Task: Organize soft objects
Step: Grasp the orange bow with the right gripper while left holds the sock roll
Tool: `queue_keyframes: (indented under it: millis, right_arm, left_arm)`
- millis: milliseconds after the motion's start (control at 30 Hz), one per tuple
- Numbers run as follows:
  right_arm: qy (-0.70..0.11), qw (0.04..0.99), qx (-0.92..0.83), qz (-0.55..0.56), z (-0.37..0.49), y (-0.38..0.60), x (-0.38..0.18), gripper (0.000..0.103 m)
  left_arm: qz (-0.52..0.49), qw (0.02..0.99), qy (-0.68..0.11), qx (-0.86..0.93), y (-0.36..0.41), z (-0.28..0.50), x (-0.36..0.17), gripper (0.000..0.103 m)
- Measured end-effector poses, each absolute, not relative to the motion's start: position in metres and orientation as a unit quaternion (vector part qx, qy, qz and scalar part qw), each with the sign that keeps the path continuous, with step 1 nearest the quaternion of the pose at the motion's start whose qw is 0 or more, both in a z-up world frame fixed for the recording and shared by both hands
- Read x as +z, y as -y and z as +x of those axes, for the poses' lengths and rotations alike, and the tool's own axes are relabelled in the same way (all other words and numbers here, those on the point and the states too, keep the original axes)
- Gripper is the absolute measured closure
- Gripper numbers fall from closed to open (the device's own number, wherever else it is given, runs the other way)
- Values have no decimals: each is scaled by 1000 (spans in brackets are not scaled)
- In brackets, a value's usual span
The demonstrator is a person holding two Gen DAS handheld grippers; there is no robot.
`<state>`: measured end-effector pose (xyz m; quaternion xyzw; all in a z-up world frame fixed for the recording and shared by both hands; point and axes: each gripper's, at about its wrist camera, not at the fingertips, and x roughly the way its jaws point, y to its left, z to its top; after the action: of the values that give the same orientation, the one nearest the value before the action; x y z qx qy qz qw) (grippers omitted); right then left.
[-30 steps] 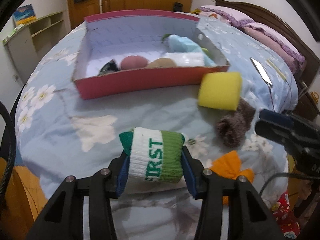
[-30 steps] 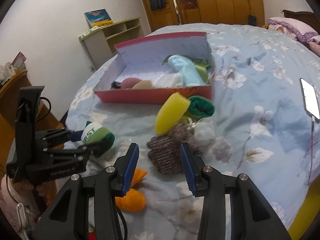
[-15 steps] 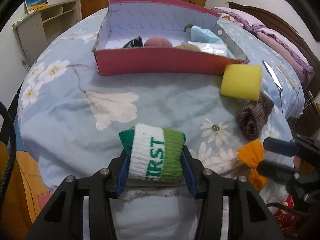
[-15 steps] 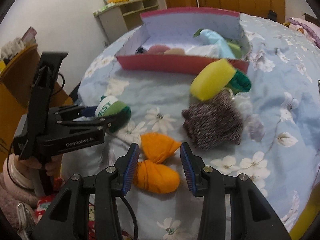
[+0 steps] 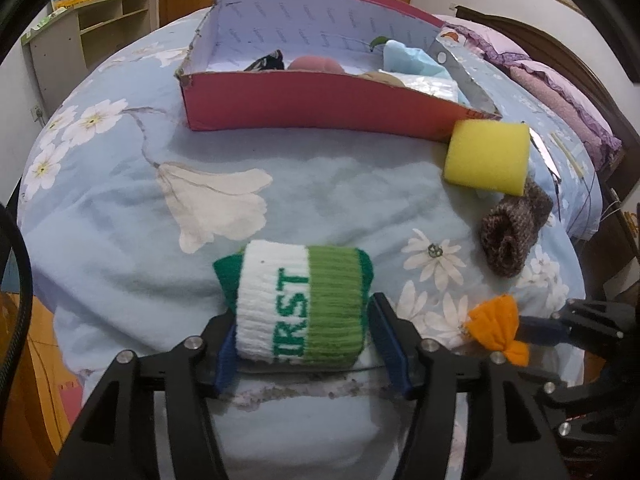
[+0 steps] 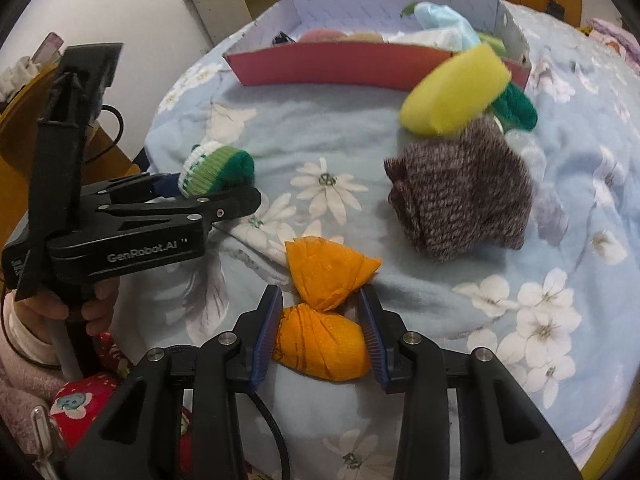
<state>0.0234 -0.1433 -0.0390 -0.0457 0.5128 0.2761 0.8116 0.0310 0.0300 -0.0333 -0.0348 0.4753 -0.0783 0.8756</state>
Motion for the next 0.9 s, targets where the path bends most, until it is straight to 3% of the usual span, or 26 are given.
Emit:
queue_keyframes:
  millis: [167, 600, 700, 833, 900]
  right_arm:
    - [-519, 809, 273, -47, 25, 142, -43, 62]
    - [-497, 821, 279, -31, 15, 152, -34, 65]
    - [-489, 824, 284, -32, 11, 154, -29, 70]
    - [-479, 828, 290, -32, 7, 154, -24, 73]
    - [-474, 830, 293, -32, 6, 154, -21, 74]
  left_arm:
    - [-41, 873, -476, -97, -26, 32, -35, 23]
    - [5, 876, -473, -92, -13, 25, -34, 23]
    - [1, 878, -470, -91, -14, 23, -32, 30]
    - [-11, 880, -467, -79, -23, 21, -31, 52]
    - [-24, 879, -469, -80, -28, 21, -30, 55]
